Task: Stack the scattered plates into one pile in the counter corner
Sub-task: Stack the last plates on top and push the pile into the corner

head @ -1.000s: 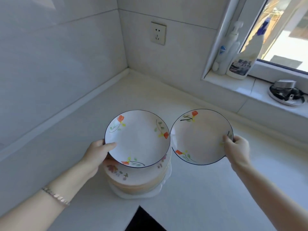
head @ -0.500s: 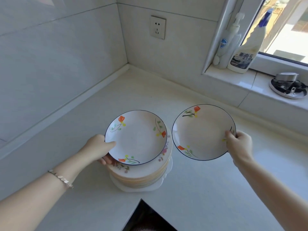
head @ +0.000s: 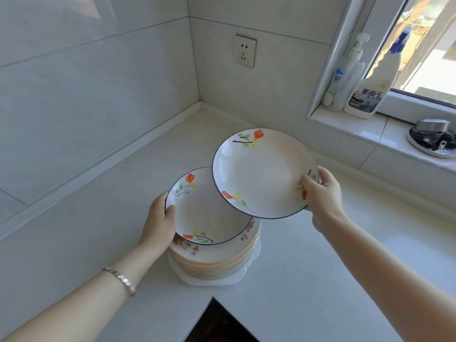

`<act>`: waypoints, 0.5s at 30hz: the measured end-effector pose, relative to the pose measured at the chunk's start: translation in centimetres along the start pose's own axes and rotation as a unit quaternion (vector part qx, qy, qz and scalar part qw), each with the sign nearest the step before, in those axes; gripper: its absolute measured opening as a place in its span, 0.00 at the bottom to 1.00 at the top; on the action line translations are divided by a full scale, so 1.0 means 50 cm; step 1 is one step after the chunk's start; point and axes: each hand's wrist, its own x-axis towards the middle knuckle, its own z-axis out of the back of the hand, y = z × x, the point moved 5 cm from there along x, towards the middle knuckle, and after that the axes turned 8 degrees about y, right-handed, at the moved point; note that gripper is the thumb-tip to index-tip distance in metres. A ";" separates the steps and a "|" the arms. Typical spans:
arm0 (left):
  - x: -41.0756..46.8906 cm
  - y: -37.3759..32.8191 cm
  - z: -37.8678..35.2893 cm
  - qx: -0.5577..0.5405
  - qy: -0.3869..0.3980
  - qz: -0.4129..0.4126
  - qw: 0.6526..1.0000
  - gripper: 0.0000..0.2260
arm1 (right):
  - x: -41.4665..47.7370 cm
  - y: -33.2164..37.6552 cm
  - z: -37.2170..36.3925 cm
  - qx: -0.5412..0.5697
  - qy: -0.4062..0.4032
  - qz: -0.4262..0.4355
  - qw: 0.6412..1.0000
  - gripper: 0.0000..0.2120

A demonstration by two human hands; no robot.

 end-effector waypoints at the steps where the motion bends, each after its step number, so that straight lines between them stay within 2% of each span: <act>1: -0.007 -0.005 -0.002 -0.025 -0.006 -0.003 1.000 0.15 | -0.003 -0.006 -0.028 0.003 0.022 -0.009 1.000 0.11; 5: -0.017 -0.006 -0.007 -0.083 -0.015 0.018 0.996 0.15 | -0.010 -0.038 -0.107 -0.046 0.086 -0.022 0.995 0.16; 11: -0.012 0.017 -0.012 -0.105 -0.034 0.042 0.993 0.17 | -0.005 -0.064 -0.140 -0.143 0.109 -0.027 0.983 0.16; 13: -0.010 0.027 -0.013 -0.101 -0.038 0.049 0.993 0.19 | 0.000 -0.067 -0.147 -0.275 0.128 -0.011 0.953 0.14; 15: -0.013 0.027 -0.011 -0.112 -0.054 0.046 0.991 0.19 | 0.002 -0.067 -0.157 -0.431 0.143 0.004 0.891 0.10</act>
